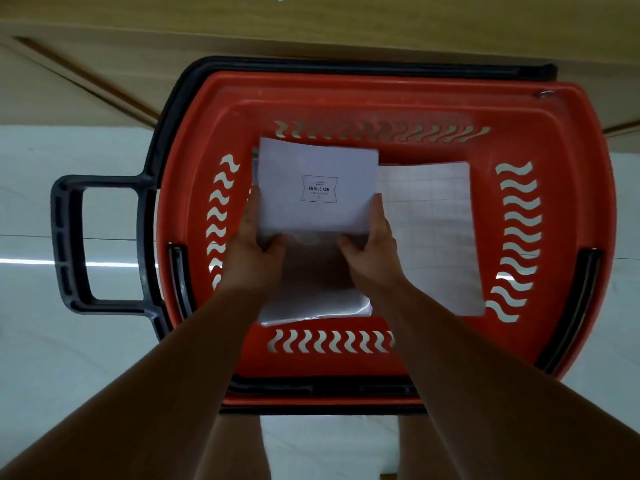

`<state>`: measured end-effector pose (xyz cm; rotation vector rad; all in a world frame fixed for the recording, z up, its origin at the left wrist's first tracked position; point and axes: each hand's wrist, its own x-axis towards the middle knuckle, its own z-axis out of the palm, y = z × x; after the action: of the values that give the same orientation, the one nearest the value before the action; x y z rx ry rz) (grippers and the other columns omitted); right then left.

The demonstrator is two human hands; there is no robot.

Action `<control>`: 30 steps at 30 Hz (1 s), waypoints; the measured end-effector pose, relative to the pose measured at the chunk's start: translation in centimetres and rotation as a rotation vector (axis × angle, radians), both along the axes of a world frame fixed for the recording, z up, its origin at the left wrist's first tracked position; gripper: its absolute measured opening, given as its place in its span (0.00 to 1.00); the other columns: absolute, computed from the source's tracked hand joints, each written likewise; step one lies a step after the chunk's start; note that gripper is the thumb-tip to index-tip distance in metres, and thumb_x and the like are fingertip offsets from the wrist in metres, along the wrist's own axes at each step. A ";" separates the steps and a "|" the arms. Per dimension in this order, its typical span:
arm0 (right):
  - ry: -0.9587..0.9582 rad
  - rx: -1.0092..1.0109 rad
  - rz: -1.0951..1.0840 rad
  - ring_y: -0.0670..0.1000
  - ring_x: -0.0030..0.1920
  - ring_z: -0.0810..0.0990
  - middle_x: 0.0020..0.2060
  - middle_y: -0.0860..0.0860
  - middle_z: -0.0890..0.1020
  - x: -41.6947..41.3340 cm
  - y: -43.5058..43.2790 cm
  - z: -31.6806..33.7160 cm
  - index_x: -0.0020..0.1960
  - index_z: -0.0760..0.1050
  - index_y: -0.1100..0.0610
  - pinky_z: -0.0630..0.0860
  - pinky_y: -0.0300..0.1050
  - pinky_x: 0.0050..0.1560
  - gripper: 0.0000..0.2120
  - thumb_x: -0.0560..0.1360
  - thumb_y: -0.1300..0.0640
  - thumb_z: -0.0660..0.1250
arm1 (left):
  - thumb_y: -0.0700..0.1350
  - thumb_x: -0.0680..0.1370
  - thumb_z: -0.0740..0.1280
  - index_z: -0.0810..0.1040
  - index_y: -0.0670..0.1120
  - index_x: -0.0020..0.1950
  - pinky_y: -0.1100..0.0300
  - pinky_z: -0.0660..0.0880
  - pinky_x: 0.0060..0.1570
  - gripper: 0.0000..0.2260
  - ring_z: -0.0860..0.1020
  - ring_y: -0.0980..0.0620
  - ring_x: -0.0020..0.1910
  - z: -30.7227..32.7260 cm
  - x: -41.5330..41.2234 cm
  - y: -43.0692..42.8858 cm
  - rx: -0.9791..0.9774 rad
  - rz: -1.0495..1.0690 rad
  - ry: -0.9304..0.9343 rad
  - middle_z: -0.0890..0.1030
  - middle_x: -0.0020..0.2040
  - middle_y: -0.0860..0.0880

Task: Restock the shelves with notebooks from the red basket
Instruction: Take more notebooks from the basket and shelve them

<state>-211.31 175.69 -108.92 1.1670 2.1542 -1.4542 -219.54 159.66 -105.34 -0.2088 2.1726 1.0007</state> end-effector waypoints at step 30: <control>0.086 -0.603 -0.216 0.48 0.71 0.66 0.70 0.37 0.71 1.8 3.3 28.6 0.71 0.59 0.21 0.62 0.56 0.74 0.27 0.74 0.28 0.60 | 0.32 0.78 0.67 0.62 0.68 0.76 0.57 0.81 0.57 0.39 0.78 0.59 0.63 30.9 1.0 4.3 0.385 0.023 0.079 0.77 0.67 0.59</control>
<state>-209.52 178.97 -80.33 1.1325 1.4836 -2.0794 -218.58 163.96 -74.41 -0.0125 2.0006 1.4360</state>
